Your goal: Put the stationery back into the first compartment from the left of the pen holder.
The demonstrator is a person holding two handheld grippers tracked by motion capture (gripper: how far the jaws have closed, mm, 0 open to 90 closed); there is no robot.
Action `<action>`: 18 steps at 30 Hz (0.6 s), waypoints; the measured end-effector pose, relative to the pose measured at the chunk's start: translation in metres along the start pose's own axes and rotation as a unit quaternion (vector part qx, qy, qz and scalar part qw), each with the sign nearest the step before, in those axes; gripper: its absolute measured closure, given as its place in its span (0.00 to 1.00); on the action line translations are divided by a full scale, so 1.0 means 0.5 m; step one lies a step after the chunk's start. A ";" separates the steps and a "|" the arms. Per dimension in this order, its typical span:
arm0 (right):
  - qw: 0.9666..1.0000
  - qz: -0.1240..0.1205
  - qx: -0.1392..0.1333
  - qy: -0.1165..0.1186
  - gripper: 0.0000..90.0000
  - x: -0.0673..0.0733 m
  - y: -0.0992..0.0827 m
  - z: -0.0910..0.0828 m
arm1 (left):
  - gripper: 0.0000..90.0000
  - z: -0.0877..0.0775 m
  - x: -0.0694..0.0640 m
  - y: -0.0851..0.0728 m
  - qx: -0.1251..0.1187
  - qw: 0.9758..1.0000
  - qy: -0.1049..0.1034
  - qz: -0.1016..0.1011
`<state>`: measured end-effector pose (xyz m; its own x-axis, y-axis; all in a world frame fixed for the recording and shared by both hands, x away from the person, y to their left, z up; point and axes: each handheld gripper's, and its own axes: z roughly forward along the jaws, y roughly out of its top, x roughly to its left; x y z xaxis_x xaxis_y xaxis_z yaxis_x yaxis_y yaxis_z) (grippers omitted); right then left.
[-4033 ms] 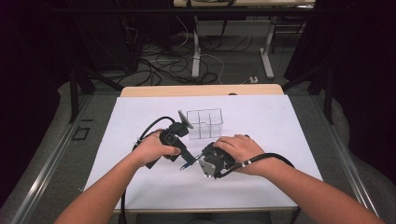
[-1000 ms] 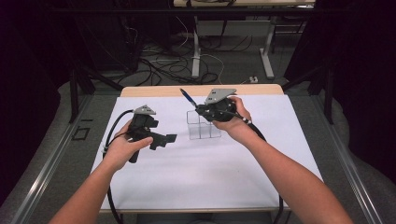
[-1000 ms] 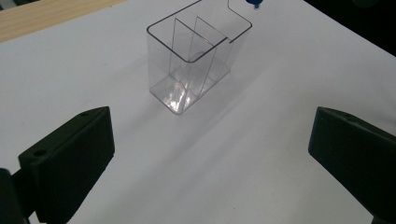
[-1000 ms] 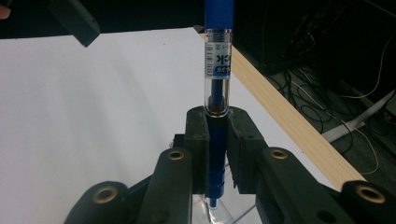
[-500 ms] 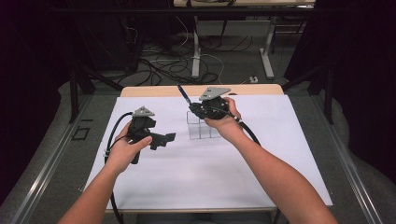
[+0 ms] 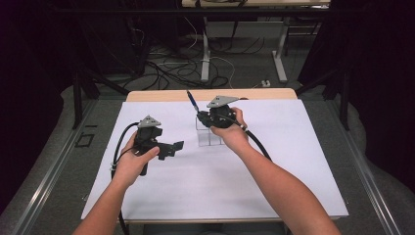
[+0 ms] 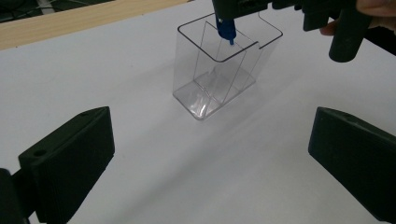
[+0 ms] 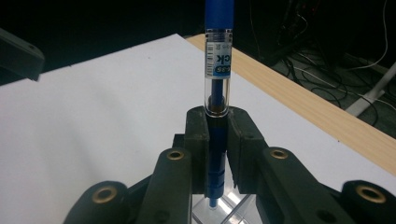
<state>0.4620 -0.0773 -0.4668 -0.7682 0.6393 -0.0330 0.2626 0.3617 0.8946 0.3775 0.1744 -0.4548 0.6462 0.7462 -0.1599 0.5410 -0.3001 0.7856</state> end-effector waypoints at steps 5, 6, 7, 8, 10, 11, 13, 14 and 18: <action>1.000 0.002 0.022 0.000 0.88 -0.003 -0.017 0.011 | 0.00 0.002 0.005 -0.008 0.001 1.000 0.002 -0.008; 1.000 0.004 0.016 -0.001 0.88 -0.003 -0.020 0.013 | 0.00 0.003 0.007 -0.009 0.001 1.000 0.003 -0.006; 1.000 0.005 0.017 0.001 0.88 -0.004 -0.021 0.014 | 0.00 0.003 0.007 -0.011 0.000 1.000 0.002 -0.010; 1.000 0.006 0.018 0.002 0.86 -0.004 -0.022 0.015 | 0.00 0.003 0.008 -0.011 0.000 1.000 0.002 -0.011; 1.000 0.009 0.016 0.002 0.80 -0.004 -0.023 0.016 | 0.00 0.003 0.009 -0.013 -0.002 1.000 0.002 -0.013; 1.000 0.011 0.017 0.001 0.77 -0.003 -0.023 0.016 | 0.00 0.003 0.010 -0.013 -0.002 1.000 0.003 -0.010; 1.000 0.011 0.015 -0.005 0.68 -0.002 -0.020 0.009 | 0.00 0.000 0.011 -0.014 0.001 1.000 0.000 -0.011; 1.000 0.014 0.005 -0.009 0.64 -0.001 -0.018 0.002 | 0.00 0.000 0.012 -0.014 0.000 1.000 0.001 -0.012; 1.000 0.015 -0.015 -0.021 0.46 0.002 -0.007 -0.032 | 0.00 -0.005 0.014 -0.014 -0.004 1.000 0.005 -0.013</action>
